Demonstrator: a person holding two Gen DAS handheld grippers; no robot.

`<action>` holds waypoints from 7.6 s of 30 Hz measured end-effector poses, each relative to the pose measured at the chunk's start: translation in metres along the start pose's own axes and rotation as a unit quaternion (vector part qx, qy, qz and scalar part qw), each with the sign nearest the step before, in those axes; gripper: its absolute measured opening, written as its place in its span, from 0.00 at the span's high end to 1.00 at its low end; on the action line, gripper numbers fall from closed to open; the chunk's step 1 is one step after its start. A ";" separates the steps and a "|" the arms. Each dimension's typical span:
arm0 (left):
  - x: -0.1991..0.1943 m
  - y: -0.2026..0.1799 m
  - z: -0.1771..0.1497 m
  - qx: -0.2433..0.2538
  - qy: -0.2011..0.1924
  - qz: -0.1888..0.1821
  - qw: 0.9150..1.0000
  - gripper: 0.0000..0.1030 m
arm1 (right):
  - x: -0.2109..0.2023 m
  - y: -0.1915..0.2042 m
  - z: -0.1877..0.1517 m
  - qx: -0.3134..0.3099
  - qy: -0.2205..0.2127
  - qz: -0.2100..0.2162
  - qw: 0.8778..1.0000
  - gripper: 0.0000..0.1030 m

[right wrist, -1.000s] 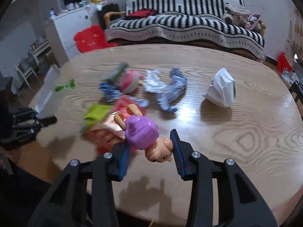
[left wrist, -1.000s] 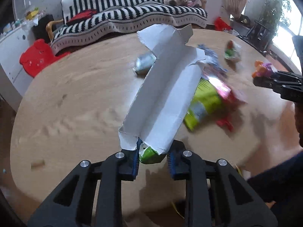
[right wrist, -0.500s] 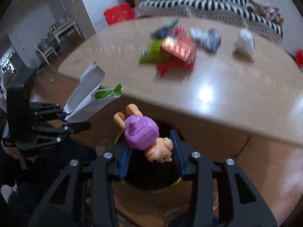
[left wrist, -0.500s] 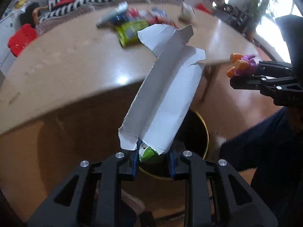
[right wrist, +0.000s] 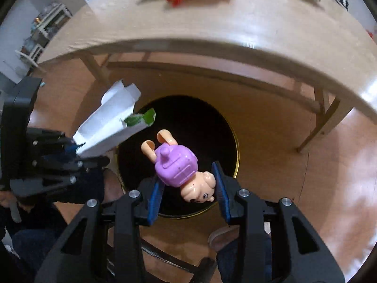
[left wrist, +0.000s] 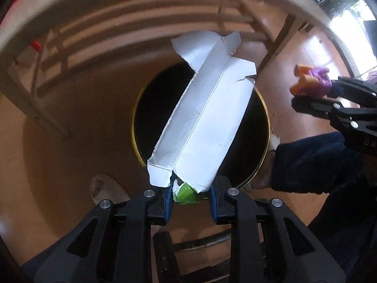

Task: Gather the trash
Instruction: 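Carry both items over the black bin and open both tools to drop them, then grasp the red cigarette pack with the right tool, then grasp the red ribbon with the left tool, then carry the pack and ribbon over the bin and open both tools, then grasp the yellow-green snack bag with the left tool while the right tool grasps the white paper wad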

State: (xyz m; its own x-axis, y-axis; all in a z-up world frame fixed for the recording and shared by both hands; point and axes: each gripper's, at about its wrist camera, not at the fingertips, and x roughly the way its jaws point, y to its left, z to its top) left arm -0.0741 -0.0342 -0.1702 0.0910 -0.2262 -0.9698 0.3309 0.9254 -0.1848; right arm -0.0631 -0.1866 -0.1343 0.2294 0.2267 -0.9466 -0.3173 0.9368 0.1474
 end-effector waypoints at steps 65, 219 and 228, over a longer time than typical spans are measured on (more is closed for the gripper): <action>-0.117 0.035 0.128 0.090 -0.194 0.105 0.971 0.11 | -0.054 -0.045 0.193 0.137 -0.127 0.092 0.978 0.12; -0.111 -0.025 0.031 0.096 -0.183 -0.014 0.978 0.14 | -0.136 -0.033 0.037 0.074 -0.190 0.085 0.975 0.11; -0.157 -0.006 0.139 0.118 -0.252 0.052 0.959 0.07 | -0.161 -0.096 0.124 0.145 -0.248 0.026 0.958 0.08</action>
State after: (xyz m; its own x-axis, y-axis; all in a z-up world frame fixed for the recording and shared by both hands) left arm 0.0406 -0.0464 0.0049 0.5576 -0.3102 -0.7700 0.4935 0.8697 0.0070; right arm 0.0450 -0.2801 0.0397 0.6519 0.3058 -0.6939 -0.0882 0.9394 0.3312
